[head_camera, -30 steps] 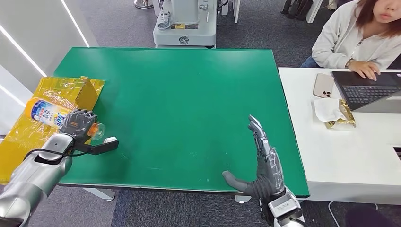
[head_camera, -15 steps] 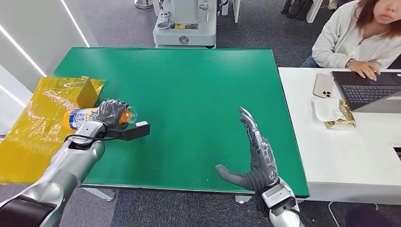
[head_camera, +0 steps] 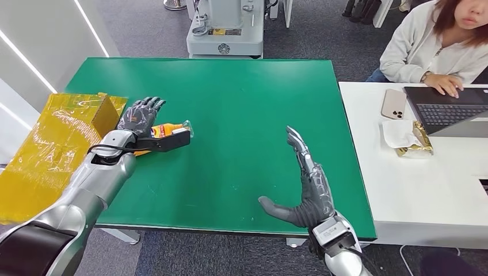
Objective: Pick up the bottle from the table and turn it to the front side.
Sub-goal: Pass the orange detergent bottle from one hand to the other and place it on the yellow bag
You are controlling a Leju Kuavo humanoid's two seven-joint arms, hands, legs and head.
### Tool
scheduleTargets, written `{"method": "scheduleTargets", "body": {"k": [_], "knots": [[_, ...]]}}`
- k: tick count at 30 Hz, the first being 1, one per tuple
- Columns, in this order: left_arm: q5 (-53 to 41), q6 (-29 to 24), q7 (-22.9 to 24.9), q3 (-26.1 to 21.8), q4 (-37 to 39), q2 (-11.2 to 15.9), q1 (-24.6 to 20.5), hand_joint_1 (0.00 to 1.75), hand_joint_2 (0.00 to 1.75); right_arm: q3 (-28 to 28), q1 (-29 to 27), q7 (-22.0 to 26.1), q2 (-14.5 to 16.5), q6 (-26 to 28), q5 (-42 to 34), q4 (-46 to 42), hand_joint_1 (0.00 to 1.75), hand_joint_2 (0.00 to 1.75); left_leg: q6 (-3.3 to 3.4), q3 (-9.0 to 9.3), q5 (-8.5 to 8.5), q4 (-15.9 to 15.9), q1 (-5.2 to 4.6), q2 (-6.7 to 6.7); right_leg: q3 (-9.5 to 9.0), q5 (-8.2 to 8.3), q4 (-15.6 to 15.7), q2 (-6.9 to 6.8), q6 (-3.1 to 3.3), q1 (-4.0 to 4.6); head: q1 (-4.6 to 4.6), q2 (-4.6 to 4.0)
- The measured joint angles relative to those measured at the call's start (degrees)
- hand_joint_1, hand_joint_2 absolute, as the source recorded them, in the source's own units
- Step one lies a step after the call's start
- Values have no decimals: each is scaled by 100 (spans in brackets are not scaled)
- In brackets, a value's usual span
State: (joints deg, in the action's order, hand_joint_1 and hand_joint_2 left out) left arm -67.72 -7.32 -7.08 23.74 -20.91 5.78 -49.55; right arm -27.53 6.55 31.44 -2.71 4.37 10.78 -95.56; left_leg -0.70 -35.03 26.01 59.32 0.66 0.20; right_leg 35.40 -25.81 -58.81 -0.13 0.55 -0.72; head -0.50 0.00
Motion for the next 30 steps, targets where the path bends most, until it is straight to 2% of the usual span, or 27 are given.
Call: {"method": "scheduleTargets", "body": {"k": [12,15,19,21,25,30], "knots": [[55,-95,-126,-7,85,-39,13,0,175,-5,-44,-5,5,4,0,52,0,175,0,0,0,-1,0,0,0,0,0,0,0,0,0,0],[591,-385,-772,-144,62,-109,47,0,175,-5,-46,-3,32,7,-30,88,0,175,0,0,0,0,0,0,0,0,0,0,0,0,0,0],[2246,-733,-2388,-667,-293,-379,289,0,175,1,-44,74,71,66,-301,163,0,175,1,0,1,1,-3,-2,0,-1,0,-2,-1,-2,0,0],[3077,-654,-2874,-915,-690,-575,523,0,175,5,-48,153,84,138,-444,219,0,175,2,-1,2,1,-4,-2,-1,-2,1,-2,-2,-3,-1,0],[3776,-492,-3004,-1027,-1364,-790,900,0,175,6,-64,216,89,225,-520,301,0,175,3,-1,3,1,-4,3,0,-2,2,2,-3,-4,-1,0],[5030,84,-3212,-1051,-2172,-952,1375,0,175,22,-157,352,90,401,-693,338,0,175,3,1,3,0,-1,-1,0,-3,3,0,-2,-2,1,0]]}}
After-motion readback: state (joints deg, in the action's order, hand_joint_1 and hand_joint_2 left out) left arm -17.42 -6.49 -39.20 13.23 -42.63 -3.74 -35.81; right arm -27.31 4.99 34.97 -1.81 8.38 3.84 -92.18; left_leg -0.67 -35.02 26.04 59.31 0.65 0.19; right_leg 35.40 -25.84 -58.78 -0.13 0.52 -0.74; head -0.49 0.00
